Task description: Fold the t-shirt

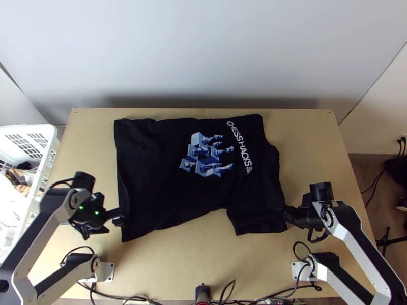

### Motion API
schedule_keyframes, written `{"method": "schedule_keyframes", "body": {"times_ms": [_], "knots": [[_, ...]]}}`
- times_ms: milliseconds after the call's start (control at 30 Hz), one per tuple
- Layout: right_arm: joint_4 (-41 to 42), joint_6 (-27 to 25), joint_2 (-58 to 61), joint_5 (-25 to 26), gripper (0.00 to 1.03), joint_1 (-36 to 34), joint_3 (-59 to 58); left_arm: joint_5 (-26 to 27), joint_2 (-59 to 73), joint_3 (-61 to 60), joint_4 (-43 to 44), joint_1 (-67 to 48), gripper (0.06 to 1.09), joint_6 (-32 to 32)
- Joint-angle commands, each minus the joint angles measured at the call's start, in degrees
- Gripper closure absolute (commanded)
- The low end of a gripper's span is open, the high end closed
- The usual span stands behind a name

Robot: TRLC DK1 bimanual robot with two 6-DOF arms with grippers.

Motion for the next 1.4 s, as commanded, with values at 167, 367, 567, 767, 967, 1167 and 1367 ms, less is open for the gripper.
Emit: {"method": "schedule_keyframes", "body": {"times_ms": [167, 367, 567, 767, 967, 1167, 1367], "knots": [[-0.01, -0.03, 0.26, 0.12, 1.00, 0.04, 0.05, -1.92, 3.55, -6.77, 15.10, -9.09, 0.11, -4.74], [-0.01, -0.03, 0.34, 0.12, 1.00, 0.04, 0.13, -3.94, 3.37, -7.73, 18.71, -9.71, 0.51, -5.00], [-0.01, -0.03, 0.34, 0.12, 1.00, 0.04, 0.40, -5.26, -2.61, -9.58, 20.90, -8.92, 1.05, -4.48], [0.34, 2.52, -1.33, -0.06, 1.00, 0.13, 5.58, -3.41, -5.24, -2.72, 18.97, -5.40, 1.05, -4.92], [7.20, 5.68, -4.93, 0.21, 1.00, 2.77, 18.77, 6.70, -10.52, 14.24, 24.42, 1.10, 1.05, -12.39], [13.70, 9.90, -8.09, -0.06, 1.00, 1.27, 30.46, 12.50, -9.55, 29.71, 30.40, 9.19, 1.05, -19.07], [25.83, 11.75, -9.24, -0.06, 1.00, 1.97, 40.21, 18.47, -7.70, 38.32, 40.06, 14.90, 1.05, -28.82]]}}
